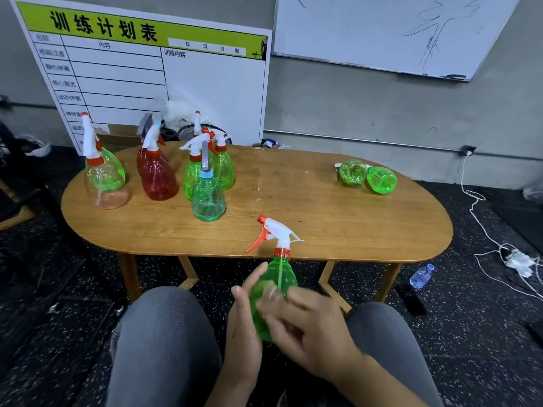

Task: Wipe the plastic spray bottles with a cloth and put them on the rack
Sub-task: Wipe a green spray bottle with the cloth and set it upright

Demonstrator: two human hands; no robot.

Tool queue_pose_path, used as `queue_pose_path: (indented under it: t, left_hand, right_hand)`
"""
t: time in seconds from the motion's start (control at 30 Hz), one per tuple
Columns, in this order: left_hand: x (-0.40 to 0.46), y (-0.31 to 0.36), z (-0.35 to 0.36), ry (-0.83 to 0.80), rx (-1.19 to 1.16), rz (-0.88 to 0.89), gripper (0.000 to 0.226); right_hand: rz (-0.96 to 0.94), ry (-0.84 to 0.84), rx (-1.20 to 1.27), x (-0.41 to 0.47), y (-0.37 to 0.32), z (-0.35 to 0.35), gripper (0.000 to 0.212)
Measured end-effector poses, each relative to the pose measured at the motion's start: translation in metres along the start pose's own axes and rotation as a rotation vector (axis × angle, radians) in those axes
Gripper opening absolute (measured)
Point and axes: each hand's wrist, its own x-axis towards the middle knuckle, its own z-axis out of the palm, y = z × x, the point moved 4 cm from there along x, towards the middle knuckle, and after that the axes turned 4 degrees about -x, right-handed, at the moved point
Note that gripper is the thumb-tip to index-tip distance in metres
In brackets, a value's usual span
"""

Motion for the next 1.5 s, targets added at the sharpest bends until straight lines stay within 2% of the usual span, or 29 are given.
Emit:
queue_pose_path:
  t: [0.07, 0.2, 0.27, 0.4, 0.53, 0.63, 0.8, 0.93, 1.03, 1.13, 1.27, 1.43, 1.5]
  left_hand:
    - [-0.001, 0.003, 0.0, -0.014, -0.015, 0.009, 0.069]
    - [-0.001, 0.007, 0.005, -0.021, -0.012, 0.023, 0.068]
    - [0.0, 0.006, 0.005, -0.01, 0.008, 0.021, 0.068]
    - [0.002, 0.003, 0.006, -0.026, 0.038, -0.008, 0.072]
    - [0.002, 0.0, 0.001, -0.019, 0.038, -0.008, 0.07]
    - [0.003, -0.003, -0.001, 0.03, -0.008, -0.04, 0.068]
    - [0.0, 0.0, 0.001, 0.021, -0.08, -0.07, 0.066]
    - [-0.001, 0.005, 0.004, 0.001, -0.099, -0.075, 0.063]
    - [-0.003, 0.008, 0.008, -0.052, -0.033, -0.045, 0.058]
    - [-0.005, 0.014, 0.011, -0.096, 0.094, 0.024, 0.08]
    - [-0.004, 0.015, 0.011, -0.128, 0.133, 0.072, 0.095]
    - [-0.003, 0.014, 0.011, -0.138, 0.105, 0.066, 0.069]
    - [-0.003, 0.012, 0.011, -0.139, 0.065, 0.042, 0.066]
  right_hand:
    - [-0.109, -0.019, -0.039, -0.014, -0.01, 0.002, 0.02]
    - [-0.153, 0.014, -0.102, -0.009, -0.003, -0.004, 0.018]
    - [-0.075, 0.038, -0.114, 0.005, 0.006, -0.008, 0.018]
    - [0.241, 0.126, -0.045, 0.033, 0.035, -0.013, 0.026]
    - [0.326, 0.15, 0.011, 0.03, 0.034, -0.003, 0.029]
    - [0.234, 0.133, 0.034, 0.014, 0.02, 0.001, 0.023]
    - [-0.106, -0.002, -0.021, -0.019, -0.006, 0.002, 0.022]
    - [-0.18, 0.003, -0.097, -0.016, -0.002, -0.006, 0.021]
    - [-0.031, 0.079, -0.065, 0.001, 0.015, -0.01, 0.02]
    - [0.182, 0.177, 0.005, 0.019, 0.033, -0.012, 0.022]
    - [0.268, 0.138, 0.09, 0.027, 0.045, -0.007, 0.028]
    - [0.396, 0.278, 0.274, 0.028, 0.058, -0.018, 0.027]
    - [0.419, 0.305, 0.29, 0.028, 0.061, -0.022, 0.025]
